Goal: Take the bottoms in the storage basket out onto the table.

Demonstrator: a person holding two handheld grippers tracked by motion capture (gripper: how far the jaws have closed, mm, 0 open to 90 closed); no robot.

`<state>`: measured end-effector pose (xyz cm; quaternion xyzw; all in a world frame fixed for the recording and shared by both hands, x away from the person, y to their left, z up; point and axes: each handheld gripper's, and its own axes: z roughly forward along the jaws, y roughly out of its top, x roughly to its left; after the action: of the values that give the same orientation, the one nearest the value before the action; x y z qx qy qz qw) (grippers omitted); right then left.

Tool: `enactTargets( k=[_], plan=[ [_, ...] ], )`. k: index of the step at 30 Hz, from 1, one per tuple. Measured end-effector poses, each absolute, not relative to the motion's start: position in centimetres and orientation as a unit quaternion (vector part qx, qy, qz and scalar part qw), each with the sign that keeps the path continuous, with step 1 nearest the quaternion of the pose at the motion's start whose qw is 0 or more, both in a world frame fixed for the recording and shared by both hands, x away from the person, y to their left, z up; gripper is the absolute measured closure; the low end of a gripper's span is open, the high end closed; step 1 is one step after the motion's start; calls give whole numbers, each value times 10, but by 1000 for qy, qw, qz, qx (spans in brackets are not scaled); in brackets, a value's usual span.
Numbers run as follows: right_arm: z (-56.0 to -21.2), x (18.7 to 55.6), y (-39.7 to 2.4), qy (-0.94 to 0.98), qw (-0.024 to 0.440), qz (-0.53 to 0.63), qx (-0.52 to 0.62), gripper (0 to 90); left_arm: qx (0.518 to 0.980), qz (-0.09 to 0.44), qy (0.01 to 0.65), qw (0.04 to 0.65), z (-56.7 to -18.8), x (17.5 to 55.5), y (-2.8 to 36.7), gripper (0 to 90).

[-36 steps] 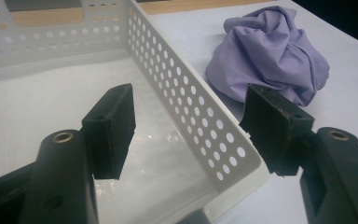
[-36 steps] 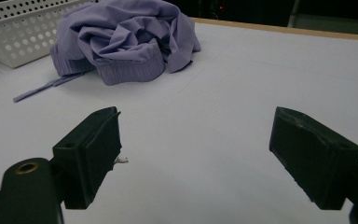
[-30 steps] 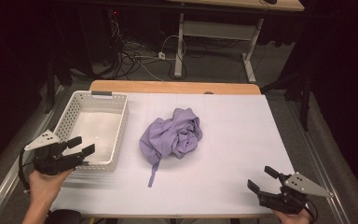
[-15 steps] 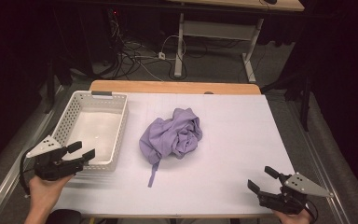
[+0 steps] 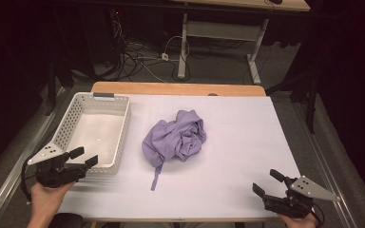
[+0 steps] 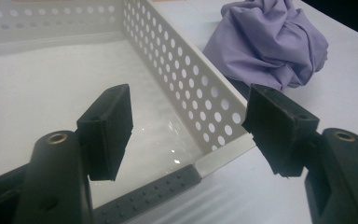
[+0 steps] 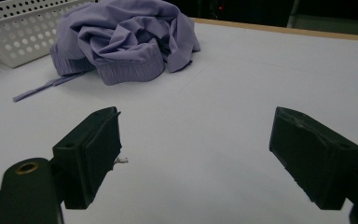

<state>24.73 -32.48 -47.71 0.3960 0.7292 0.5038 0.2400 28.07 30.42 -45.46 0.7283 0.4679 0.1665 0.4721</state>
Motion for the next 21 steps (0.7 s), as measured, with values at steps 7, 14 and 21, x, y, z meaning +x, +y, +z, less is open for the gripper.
enactTargets(
  k=[7, 14, 21],
  plan=[
    [-477, 247, -325, 729, 240, 504, 396, 173, 726, 169, 468, 475, -458, 276, 304, 315],
    [-477, 247, -325, 730, 240, 505, 394, 173, 725, 162, 468, 478, -463, 273, 302, 315],
    [-477, 246, -324, 731, 241, 504, 393, 173, 723, 162, 470, 480, -465, 272, 302, 315]
  ],
)
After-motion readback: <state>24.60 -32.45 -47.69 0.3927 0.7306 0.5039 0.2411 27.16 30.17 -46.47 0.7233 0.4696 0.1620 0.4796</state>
